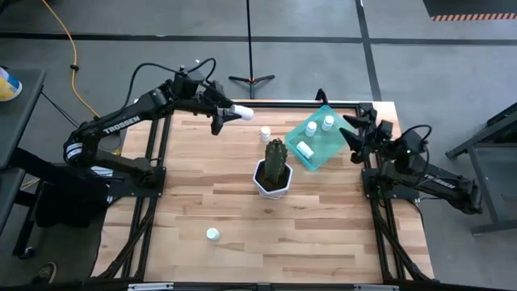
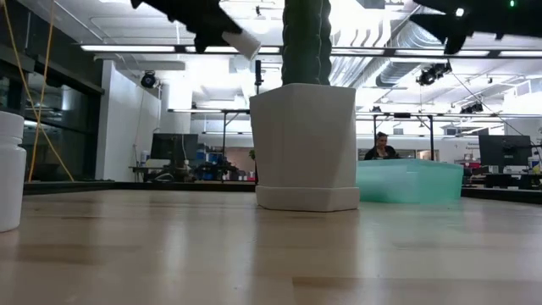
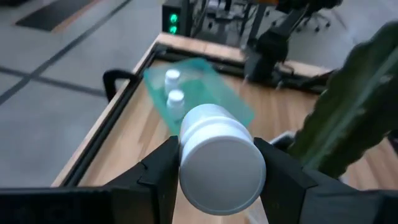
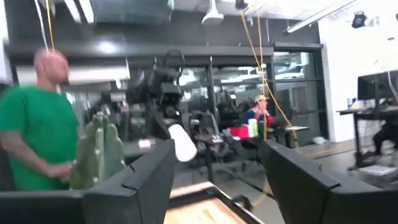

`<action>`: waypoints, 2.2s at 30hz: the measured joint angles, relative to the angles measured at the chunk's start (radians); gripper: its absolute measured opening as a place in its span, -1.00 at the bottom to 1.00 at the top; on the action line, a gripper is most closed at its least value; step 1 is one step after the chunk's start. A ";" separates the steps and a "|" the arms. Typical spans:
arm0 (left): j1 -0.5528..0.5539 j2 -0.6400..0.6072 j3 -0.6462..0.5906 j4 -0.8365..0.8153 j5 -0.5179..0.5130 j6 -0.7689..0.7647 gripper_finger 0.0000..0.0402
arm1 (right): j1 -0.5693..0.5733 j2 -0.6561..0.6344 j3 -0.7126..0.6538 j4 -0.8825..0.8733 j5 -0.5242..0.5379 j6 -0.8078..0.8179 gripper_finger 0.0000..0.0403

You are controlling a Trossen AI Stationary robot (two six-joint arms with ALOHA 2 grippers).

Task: Pick and place pill bottles into a basket
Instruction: Put the white medicine bottle into the blue bin

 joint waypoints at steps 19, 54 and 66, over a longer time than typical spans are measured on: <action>-0.086 -0.007 0.000 0.242 -0.063 -0.091 0.03 | 0.112 0.448 0.623 -0.327 -0.151 -0.342 0.06; -0.145 -0.008 0.000 0.646 -0.006 -0.133 0.04 | 0.131 1.076 1.153 -0.330 -0.257 -0.244 0.33; -0.146 -0.008 0.000 0.657 -0.005 -0.133 0.04 | 0.129 1.191 1.226 -0.339 -0.257 -0.244 0.48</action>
